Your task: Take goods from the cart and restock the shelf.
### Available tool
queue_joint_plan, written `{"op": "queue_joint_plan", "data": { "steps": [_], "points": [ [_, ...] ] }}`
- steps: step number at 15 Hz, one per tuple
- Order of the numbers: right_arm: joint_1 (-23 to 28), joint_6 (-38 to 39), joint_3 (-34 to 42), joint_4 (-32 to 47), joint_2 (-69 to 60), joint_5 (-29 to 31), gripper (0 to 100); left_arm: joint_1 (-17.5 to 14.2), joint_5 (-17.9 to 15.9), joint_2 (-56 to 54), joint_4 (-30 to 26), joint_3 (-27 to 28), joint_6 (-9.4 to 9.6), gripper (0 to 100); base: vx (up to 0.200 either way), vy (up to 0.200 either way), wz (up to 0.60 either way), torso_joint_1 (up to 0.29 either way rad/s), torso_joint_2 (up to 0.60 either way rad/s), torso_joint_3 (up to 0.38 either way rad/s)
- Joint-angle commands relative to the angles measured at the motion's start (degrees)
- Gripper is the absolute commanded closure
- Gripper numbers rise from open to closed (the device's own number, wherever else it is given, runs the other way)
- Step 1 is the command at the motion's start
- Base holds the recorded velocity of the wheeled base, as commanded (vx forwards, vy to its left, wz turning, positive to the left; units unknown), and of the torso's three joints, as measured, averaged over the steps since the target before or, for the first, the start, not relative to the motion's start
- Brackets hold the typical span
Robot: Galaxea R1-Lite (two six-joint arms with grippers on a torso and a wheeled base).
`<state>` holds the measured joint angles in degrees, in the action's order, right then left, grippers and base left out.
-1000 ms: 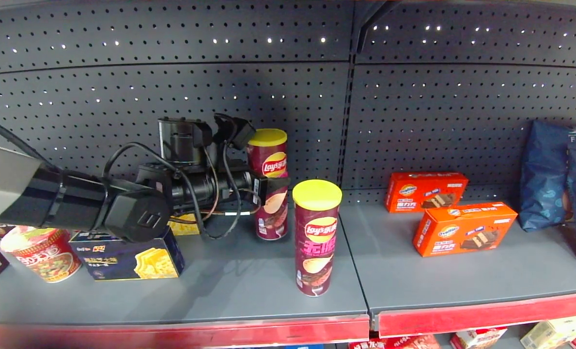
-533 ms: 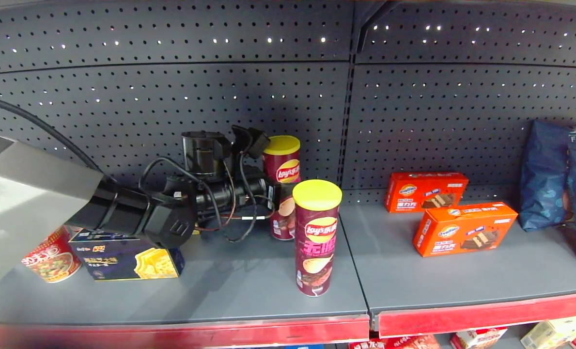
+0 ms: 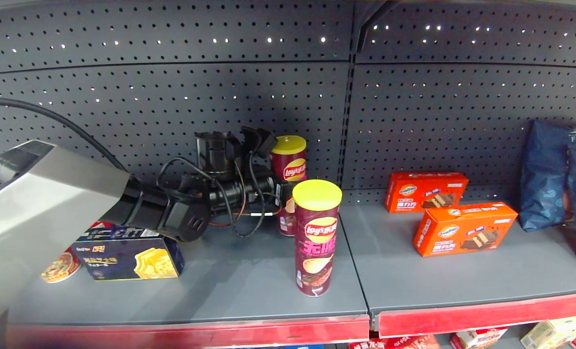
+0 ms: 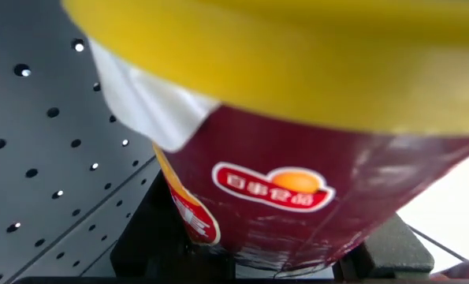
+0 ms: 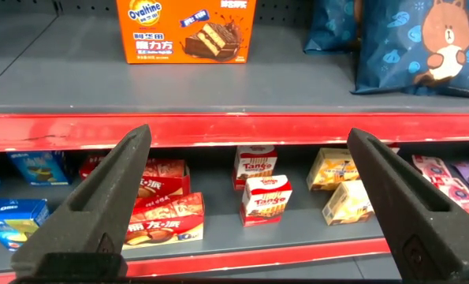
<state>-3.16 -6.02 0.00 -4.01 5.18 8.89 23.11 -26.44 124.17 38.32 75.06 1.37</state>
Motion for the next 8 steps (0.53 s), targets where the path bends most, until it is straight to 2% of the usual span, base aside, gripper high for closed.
{"op": "queue_joint_plan", "data": {
  "steps": [1,5,8],
  "points": [
    [0.0,0.0,0.0,0.0,0.1,0.0,0,0.0,0.0,1.2,-0.1,1.1,0.04,100,0.0,0.0,0.0,0.0,0.0,0.0],
    [-0.1,0.0,0.0,0.0,0.1,0.0,0,-0.3,0.0,2.6,-0.1,2.6,0.13,100,0.0,0.0,0.0,0.0,0.0,0.0],
    [0.0,0.0,0.0,0.0,0.1,0.0,0,-0.5,-0.5,3.6,-0.1,3.2,1.8,100,0.0,0.0,0.0,0.0,0.0,0.0]
  ]
}}
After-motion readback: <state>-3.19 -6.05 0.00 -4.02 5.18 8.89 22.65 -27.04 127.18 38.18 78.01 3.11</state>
